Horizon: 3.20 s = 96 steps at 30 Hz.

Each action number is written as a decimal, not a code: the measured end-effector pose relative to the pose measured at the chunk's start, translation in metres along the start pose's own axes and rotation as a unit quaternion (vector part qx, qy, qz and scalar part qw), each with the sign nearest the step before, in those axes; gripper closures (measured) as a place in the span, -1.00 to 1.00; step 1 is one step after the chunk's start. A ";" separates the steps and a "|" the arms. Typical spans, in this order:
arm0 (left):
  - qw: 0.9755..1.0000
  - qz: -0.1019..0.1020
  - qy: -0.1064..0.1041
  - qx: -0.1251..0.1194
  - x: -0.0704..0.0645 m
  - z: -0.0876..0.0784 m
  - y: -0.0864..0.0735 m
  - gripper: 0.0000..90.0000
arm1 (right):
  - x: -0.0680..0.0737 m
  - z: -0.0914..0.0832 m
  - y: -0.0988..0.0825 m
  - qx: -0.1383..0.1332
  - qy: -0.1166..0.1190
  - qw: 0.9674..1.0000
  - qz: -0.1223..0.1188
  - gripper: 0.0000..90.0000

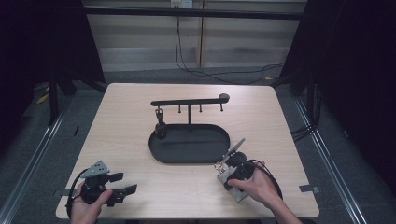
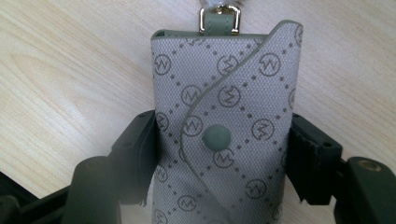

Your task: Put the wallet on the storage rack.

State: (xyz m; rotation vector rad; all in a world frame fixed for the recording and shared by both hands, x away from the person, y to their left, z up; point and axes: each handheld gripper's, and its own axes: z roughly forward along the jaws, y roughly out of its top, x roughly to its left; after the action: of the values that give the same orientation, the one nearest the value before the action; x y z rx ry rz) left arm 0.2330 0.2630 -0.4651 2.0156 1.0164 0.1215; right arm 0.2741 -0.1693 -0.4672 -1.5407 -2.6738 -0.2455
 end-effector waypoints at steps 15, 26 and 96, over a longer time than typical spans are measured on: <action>1.000 -0.001 -0.001 -0.001 0.001 -0.001 0.000 -0.51 | -0.005 -0.009 0.004 0.019 0.008 1.000 -0.007 -0.23; 1.000 -0.004 -0.002 -0.005 0.002 -0.002 0.000 -0.51 | -0.009 -0.022 0.007 0.037 -0.002 0.999 -0.012 -0.23; 1.000 -0.001 -0.013 -0.016 0.003 -0.005 0.002 -0.60 | -0.033 -0.092 0.071 -0.036 0.009 0.999 0.018 -0.23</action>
State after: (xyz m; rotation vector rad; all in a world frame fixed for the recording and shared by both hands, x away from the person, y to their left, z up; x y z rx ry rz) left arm 0.2337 0.2675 -0.4610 1.9818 0.9942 0.1093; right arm 0.3486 -0.1767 -0.3720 -1.5952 -2.6490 -0.3568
